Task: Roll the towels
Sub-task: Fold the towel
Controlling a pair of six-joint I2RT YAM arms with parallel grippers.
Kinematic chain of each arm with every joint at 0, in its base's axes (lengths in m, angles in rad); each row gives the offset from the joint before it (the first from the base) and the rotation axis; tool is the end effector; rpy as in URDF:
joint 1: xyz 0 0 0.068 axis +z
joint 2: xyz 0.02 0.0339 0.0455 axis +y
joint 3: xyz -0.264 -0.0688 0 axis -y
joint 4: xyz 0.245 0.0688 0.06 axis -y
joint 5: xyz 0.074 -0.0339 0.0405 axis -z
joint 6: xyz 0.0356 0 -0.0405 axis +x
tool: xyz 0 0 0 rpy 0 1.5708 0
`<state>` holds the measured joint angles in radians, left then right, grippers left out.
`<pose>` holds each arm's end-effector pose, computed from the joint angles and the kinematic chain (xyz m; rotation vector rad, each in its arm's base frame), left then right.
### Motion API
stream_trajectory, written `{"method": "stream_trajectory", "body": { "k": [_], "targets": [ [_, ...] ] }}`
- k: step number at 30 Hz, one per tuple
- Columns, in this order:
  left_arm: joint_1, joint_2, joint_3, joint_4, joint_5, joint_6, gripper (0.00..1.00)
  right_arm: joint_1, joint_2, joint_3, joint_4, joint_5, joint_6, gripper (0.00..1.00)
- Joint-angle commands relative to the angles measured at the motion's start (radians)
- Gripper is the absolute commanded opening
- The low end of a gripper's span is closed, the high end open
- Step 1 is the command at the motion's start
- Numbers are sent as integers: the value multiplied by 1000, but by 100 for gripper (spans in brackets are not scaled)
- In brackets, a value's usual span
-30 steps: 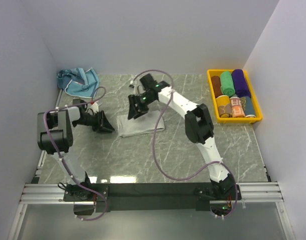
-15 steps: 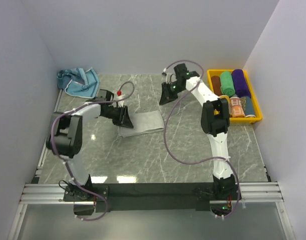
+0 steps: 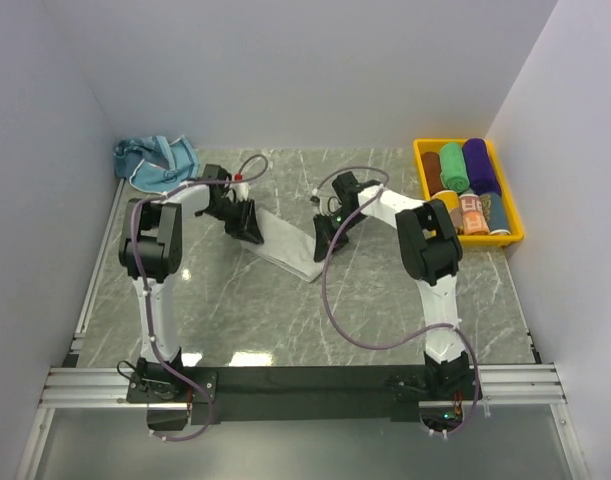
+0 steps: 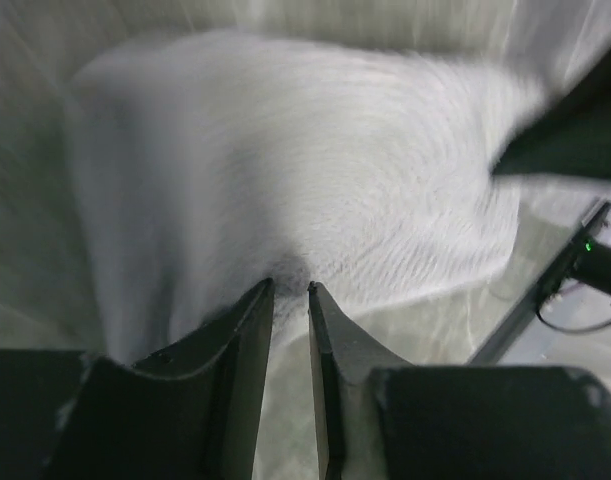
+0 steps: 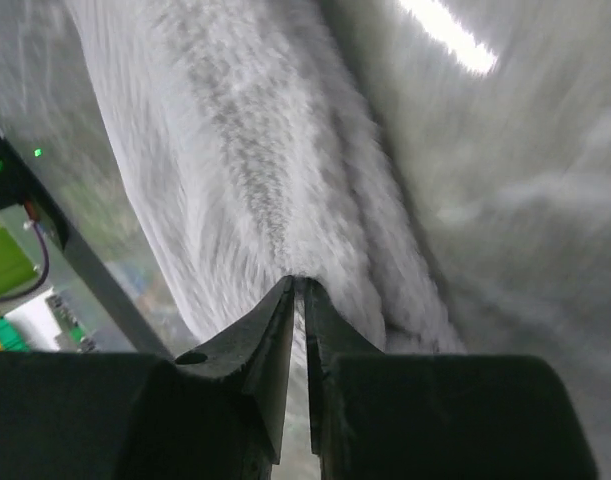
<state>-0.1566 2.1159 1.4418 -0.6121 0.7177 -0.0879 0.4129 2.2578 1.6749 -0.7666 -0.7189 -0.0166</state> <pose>0.4053 -0.0877 0.1364 0.2427 2.7501 -1.0745 0.4001 0.2009 0.1345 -0.7271 2.7726 1.1177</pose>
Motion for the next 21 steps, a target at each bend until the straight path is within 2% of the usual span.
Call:
{"method": "stream_trajectory", "body": {
  "k": [1,2,4,6,9,10,14,17,21],
  "targets": [
    [32,116,211,-76,-144,123,30,26,-111,-153,22,30,3,18],
    [34,174,268,-115,-133,167,32,39,-168,-180,32,-31,4,23],
    [32,214,400,-205,-74,207,35,79,-216,-218,46,-100,0,27],
    [32,193,425,-232,-26,250,38,89,-263,-201,40,-171,7,31],
    [32,66,320,-207,32,264,40,57,-282,-137,7,-182,7,33],
    [32,29,228,-177,34,258,40,44,-280,-120,4,-172,7,34],
    [34,-127,24,-88,37,193,40,-22,-216,-32,16,-90,15,37],
    [34,-137,-49,-34,2,134,41,-23,-132,32,-17,-33,3,41],
    [35,-73,-20,-34,-41,111,40,-14,-60,58,4,9,6,43]
  ]
}}
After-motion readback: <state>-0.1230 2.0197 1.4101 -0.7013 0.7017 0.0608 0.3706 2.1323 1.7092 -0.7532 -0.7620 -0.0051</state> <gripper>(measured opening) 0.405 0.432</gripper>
